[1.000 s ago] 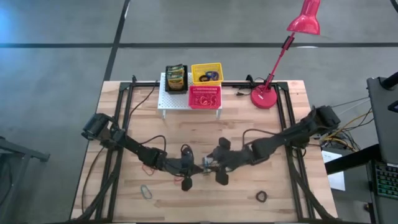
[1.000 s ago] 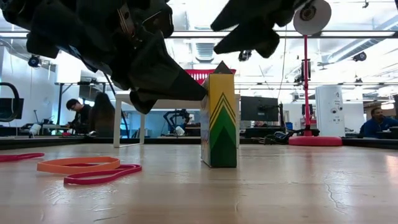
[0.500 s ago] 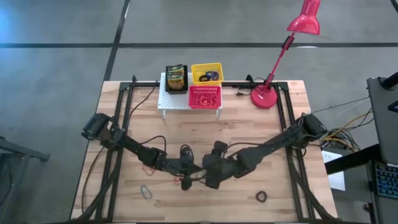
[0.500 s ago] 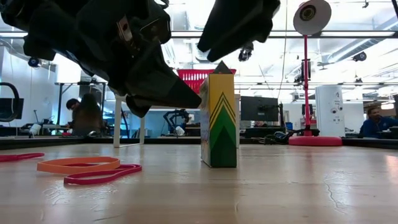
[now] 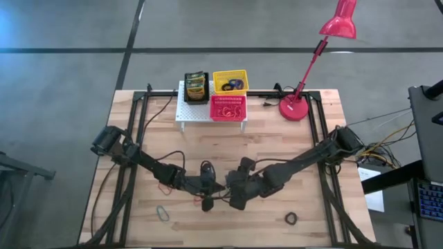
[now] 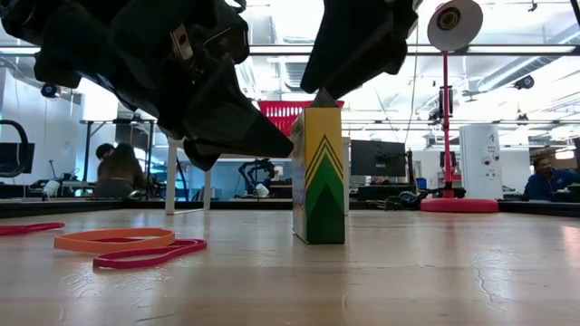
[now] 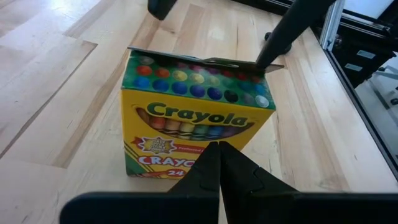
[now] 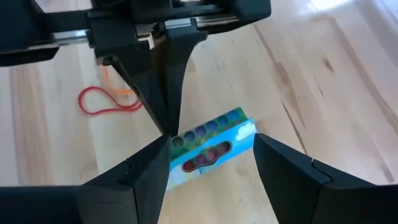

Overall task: Pick & Place Office Desk Supplies
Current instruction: Put the crayon box into the black bin on the shelf

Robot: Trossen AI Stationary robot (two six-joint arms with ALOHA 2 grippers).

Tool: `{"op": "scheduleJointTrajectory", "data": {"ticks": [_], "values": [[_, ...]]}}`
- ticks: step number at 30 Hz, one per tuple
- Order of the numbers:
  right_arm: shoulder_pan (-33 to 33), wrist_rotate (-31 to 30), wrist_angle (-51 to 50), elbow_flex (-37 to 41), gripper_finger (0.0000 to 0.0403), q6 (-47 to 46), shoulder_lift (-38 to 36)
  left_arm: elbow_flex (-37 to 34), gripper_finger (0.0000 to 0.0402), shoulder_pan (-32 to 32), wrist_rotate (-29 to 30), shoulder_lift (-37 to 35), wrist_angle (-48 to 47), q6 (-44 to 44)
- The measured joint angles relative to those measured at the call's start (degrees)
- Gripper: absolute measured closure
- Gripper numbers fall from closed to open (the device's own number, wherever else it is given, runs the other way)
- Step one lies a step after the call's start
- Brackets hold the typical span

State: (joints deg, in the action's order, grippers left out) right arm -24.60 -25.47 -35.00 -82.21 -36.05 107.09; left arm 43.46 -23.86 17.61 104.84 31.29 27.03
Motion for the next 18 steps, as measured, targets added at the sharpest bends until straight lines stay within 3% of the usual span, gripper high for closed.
{"op": "scheduleJointTrajectory", "data": {"ticks": [9, 18], "values": [[0.0, 0.1, 0.7, 0.0, 0.0190, -0.1, 2.6, 0.0, 0.0399, 0.0, 0.0, 0.0, 0.0, 0.0], [0.0, 0.3, -1.5, 0.0, 0.0281, 0.1, 1.1, 0.0, 0.0399, 0.0, 0.0, 0.0, -0.3, 0.0]]}}
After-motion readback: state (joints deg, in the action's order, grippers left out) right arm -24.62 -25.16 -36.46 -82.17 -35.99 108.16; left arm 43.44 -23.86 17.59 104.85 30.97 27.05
